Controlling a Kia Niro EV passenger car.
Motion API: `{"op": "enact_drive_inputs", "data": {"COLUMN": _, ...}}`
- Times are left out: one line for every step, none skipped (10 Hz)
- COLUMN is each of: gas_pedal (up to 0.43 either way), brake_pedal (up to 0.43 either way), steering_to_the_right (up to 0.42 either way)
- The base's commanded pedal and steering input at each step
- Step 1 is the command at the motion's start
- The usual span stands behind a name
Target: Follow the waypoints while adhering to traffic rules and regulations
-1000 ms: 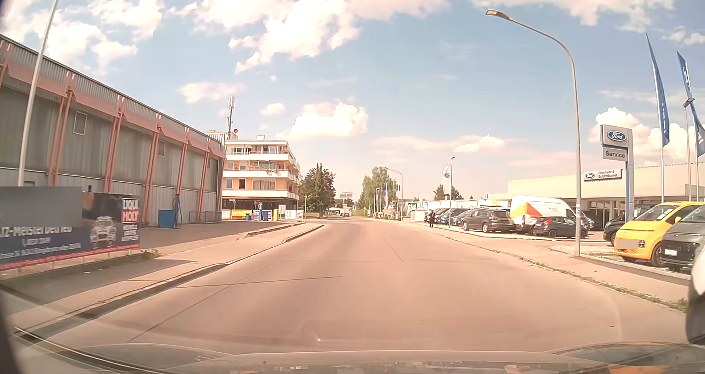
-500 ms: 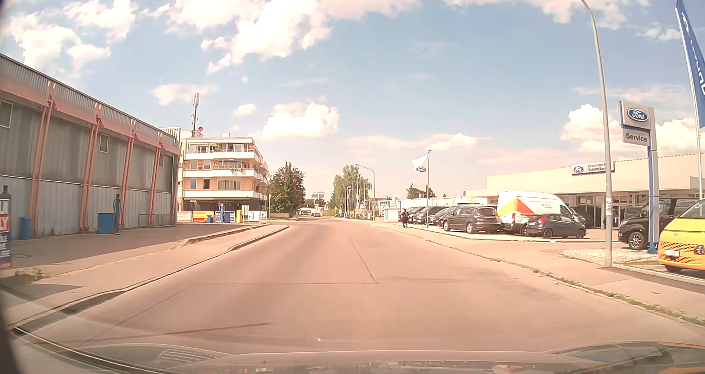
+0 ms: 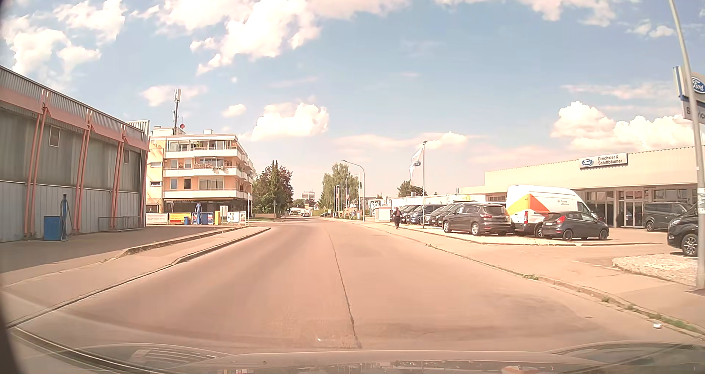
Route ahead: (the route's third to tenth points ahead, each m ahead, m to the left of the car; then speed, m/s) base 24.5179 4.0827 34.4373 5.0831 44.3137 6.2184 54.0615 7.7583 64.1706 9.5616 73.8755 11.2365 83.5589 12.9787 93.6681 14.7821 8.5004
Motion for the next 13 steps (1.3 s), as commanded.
{"op": "enact_drive_inputs", "data": {"gas_pedal": 0.177, "brake_pedal": 0.018, "steering_to_the_right": 0.003}}
{"op": "enact_drive_inputs", "data": {"gas_pedal": 0.177, "brake_pedal": 0.018, "steering_to_the_right": -0.001}}
{"op": "enact_drive_inputs", "data": {"gas_pedal": 0.177, "brake_pedal": 0.018, "steering_to_the_right": -0.005}}
{"op": "enact_drive_inputs", "data": {"gas_pedal": 0.177, "brake_pedal": 0.018, "steering_to_the_right": -0.01}}
{"op": "enact_drive_inputs", "data": {"gas_pedal": 0.177, "brake_pedal": 0.018, "steering_to_the_right": -0.017}}
{"op": "enact_drive_inputs", "data": {"gas_pedal": 0.177, "brake_pedal": 0.018, "steering_to_the_right": -0.027}}
{"op": "enact_drive_inputs", "data": {"gas_pedal": 0.177, "brake_pedal": 0.018, "steering_to_the_right": -0.03}}
{"op": "enact_drive_inputs", "data": {"gas_pedal": 0.177, "brake_pedal": 0.018, "steering_to_the_right": -0.031}}
{"op": "enact_drive_inputs", "data": {"gas_pedal": 0.177, "brake_pedal": 0.018, "steering_to_the_right": -0.031}}
{"op": "enact_drive_inputs", "data": {"gas_pedal": 0.177, "brake_pedal": 0.018, "steering_to_the_right": -0.032}}
{"op": "enact_drive_inputs", "data": {"gas_pedal": 0.197, "brake_pedal": 0.018, "steering_to_the_right": -0.033}}
{"op": "enact_drive_inputs", "data": {"gas_pedal": 0.197, "brake_pedal": 0.018, "steering_to_the_right": -0.032}}
{"op": "enact_drive_inputs", "data": {"gas_pedal": 0.197, "brake_pedal": 0.018, "steering_to_the_right": -0.033}}
